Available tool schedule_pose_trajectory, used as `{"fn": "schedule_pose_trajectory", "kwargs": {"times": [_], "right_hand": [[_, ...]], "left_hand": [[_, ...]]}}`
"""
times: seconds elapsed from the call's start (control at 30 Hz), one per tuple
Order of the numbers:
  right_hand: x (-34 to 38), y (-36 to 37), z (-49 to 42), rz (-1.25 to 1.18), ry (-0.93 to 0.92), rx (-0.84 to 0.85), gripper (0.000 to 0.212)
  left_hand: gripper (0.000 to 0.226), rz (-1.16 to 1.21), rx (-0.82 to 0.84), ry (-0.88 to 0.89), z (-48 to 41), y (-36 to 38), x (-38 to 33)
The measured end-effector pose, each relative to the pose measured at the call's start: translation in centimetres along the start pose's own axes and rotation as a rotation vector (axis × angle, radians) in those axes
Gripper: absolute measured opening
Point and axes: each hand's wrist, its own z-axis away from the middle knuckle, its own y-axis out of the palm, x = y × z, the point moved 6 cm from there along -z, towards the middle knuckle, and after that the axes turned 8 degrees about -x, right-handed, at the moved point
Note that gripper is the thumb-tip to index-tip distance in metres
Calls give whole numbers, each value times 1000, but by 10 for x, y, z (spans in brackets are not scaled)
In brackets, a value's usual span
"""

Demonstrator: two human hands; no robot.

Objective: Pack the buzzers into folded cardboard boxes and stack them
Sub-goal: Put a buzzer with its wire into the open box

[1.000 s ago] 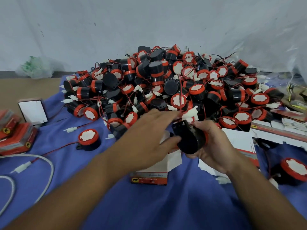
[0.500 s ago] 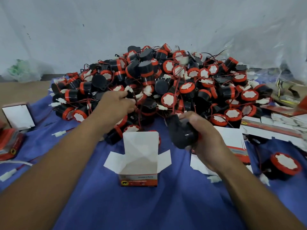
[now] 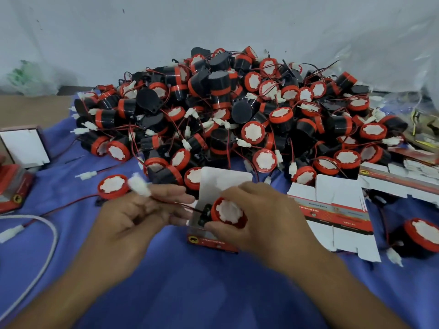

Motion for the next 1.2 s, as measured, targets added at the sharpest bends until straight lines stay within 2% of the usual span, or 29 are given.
{"fn": "schedule_pose_trajectory", "kwargs": {"times": [0.03, 0.13, 0.27, 0.37, 0.43, 0.53, 0.63, 0.73, 0.8, 0.93, 1.03, 1.2], "right_hand": [[0, 2, 0, 30, -13, 49, 63], [3, 6, 3, 79, -57, 143, 66], [9, 12, 9, 109, -122, 189, 48], [3, 8, 7, -26, -107, 220, 37], [-4, 1, 2, -213, -34, 201, 30], [-11, -9, -5, -476, 120, 67, 20], [-6, -11, -6, -595, 158, -5, 13], [6, -11, -8, -582, 116, -66, 5], [12, -9, -9, -565, 108, -121, 6], [16, -3, -9, -596, 119, -183, 10], [25, 4, -10, -446, -33, -178, 11], [40, 20, -4, -293, -229, -20, 18]], "left_hand": [[32, -62, 6, 39, 1, 0, -2], [23, -500, 54, 318, 4, 4, -16], [27, -582, 134, 452, 4, 23, -28], [35, -699, 203, 492, -2, 38, -31], [28, -763, 263, 432, -5, 45, -30], [19, -746, 297, 249, -10, 50, -21], [13, -785, 258, 183, -11, 49, -16], [6, -824, 153, 24, -10, 38, -5], [4, -686, 110, -113, -10, 31, 3], [20, -314, -20, -312, -11, 27, 13], [33, -231, -114, -376, -14, 23, 21], [29, -276, -142, -366, -15, 21, 27]]}}
